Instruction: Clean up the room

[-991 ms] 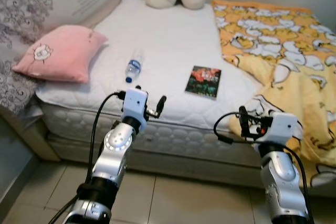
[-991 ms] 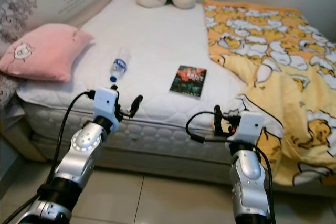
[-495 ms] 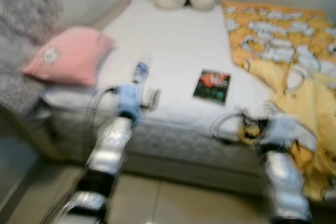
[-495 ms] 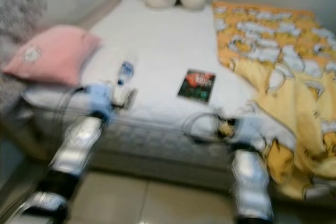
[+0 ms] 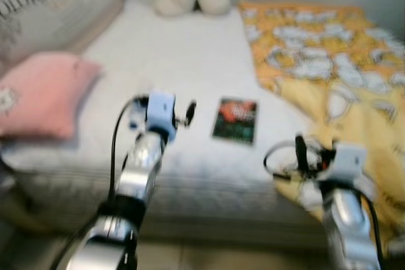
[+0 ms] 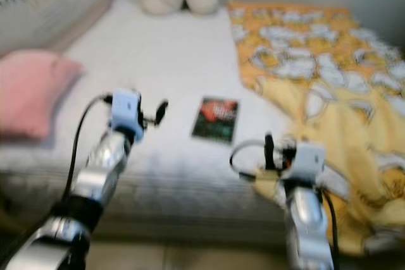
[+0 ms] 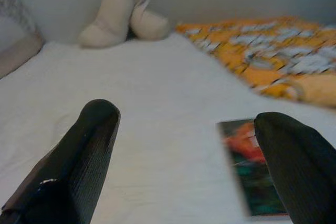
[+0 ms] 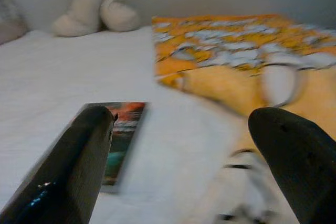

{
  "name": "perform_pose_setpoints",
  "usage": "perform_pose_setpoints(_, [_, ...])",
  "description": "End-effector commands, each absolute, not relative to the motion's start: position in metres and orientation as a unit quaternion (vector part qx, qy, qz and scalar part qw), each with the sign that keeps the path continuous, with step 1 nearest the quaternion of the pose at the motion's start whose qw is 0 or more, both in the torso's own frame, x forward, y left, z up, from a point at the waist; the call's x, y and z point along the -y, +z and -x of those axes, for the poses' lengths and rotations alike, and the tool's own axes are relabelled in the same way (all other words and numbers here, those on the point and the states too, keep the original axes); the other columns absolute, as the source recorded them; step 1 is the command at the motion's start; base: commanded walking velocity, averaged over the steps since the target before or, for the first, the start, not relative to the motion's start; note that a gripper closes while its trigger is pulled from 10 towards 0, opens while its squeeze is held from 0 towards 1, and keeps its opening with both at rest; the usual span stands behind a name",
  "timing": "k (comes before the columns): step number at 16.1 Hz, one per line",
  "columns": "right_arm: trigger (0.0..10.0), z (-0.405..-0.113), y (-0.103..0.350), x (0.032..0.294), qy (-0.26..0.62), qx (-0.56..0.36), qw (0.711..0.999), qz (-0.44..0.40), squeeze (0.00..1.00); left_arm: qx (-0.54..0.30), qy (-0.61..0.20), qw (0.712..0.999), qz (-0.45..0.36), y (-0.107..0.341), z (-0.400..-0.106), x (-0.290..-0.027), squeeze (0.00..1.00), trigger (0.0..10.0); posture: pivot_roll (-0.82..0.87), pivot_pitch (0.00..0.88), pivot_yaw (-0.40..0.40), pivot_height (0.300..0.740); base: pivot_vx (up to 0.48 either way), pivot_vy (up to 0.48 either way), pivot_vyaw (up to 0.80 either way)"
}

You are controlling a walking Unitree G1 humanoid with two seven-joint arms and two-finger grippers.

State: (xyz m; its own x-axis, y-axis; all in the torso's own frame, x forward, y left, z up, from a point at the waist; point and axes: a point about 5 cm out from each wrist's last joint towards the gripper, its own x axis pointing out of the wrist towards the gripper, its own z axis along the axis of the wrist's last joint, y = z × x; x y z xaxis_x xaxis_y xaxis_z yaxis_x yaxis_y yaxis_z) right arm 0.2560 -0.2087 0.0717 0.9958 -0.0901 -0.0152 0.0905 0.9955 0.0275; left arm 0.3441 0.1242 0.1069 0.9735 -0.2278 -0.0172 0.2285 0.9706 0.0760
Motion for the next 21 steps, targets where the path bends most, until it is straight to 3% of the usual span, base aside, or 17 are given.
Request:
perform_pose_setpoints(1, [10.0, -0.256, 0.076, 0.212, -0.049, 0.002, 0.999, -0.008, 0.0, -0.007, -0.122, 0.992, -0.041, 0.107, -0.346, -0.121, 0.0, 10.0, -0.14, 0.0, 0.022, 0.74, 0.48, 0.0, 0.0])
perform_pose_setpoints(4, [10.0, -0.255, 0.077, 0.216, -0.054, 0.003, 0.999, -0.005, 0.0, -0.012, -0.127, 0.991, -0.028, 0.106, -0.348, -0.117, 0.0, 10.0, -0.15, 0.0, 0.027, 0.74, 0.424, 0.112, 0.0])
perform_pose_setpoints(10, [10.0, -0.252, 0.075, 0.215, -0.053, -0.003, 0.999, -0.004, 0.0, -0.013, -0.124, 0.992, -0.035, 0.112, -0.357, -0.124, 0.0, 10.0, -0.16, 0.0, 0.029, 0.74, 0.0, 0.48, 0.0])
perform_pose_setpoints(13, [10.0, -0.247, 0.074, 0.213, -0.052, -0.005, 0.999, -0.002, 0.0, -0.027, -0.133, 0.989, -0.053, 0.114, -0.364, -0.111, 0.0, 10.0, -0.17, 0.0, 0.027, 0.74, 0.0, 0.48, 0.0])
perform_pose_setpoints(15, [10.0, -0.241, 0.072, 0.214, -0.051, -0.012, 0.999, 0.0, 0.0, -0.048, -0.128, 0.986, -0.095, 0.114, -0.37, -0.101, 0.0, 10.0, -0.19, 0.0, 0.02, 0.74, 0.0, 0.0, 0.0])
perform_pose_setpoints(19, [10.0, -0.229, 0.074, 0.218, -0.051, -0.018, 0.999, 0.003, 0.0, -0.026, -0.126, 0.99, -0.055, 0.133, -0.381, -0.087, 0.0, 10.0, -0.22, 0.0, 0.029, 0.74, 0.0, 0.0, 0.0])
perform_pose_setpoints(21, [10.0, -0.227, 0.077, 0.218, -0.055, -0.014, 0.998, 0.002, 0.0, -0.047, -0.101, 0.993, -0.036, 0.123, -0.379, -0.097, 0.0, 10.0, -0.23, 0.0, 0.026, 0.74, 0.0, 0.0, 0.0])
